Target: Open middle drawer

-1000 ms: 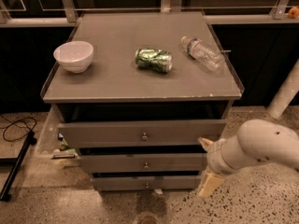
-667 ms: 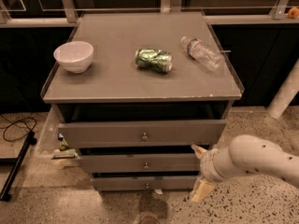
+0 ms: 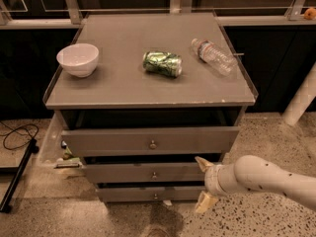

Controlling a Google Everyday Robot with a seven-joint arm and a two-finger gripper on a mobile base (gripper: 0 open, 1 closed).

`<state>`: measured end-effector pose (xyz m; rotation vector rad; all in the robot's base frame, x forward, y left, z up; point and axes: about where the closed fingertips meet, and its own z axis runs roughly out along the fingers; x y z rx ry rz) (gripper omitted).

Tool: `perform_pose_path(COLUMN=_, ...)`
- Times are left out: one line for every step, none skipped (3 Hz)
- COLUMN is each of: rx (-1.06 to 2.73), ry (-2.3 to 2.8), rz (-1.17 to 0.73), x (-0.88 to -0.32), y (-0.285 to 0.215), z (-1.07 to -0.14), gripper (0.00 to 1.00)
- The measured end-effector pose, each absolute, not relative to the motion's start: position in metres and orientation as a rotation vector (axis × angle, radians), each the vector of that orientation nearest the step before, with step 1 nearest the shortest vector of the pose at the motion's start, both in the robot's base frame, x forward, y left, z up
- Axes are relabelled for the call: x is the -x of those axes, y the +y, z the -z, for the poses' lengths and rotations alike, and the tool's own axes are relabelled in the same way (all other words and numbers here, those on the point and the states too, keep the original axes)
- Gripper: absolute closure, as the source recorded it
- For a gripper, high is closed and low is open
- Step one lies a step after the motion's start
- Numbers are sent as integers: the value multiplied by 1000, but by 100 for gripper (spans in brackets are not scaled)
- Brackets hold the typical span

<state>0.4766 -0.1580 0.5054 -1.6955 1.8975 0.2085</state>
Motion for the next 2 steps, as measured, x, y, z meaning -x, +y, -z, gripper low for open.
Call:
perform_pose_path(rx=1708, ry=1872, rz=-193, x=-481, y=-158, z=-497, gripper=0)
perform_pose_path(rx=1689, ry=1851, rz=-188, x=-495, y=-164, z=-481, gripper=0)
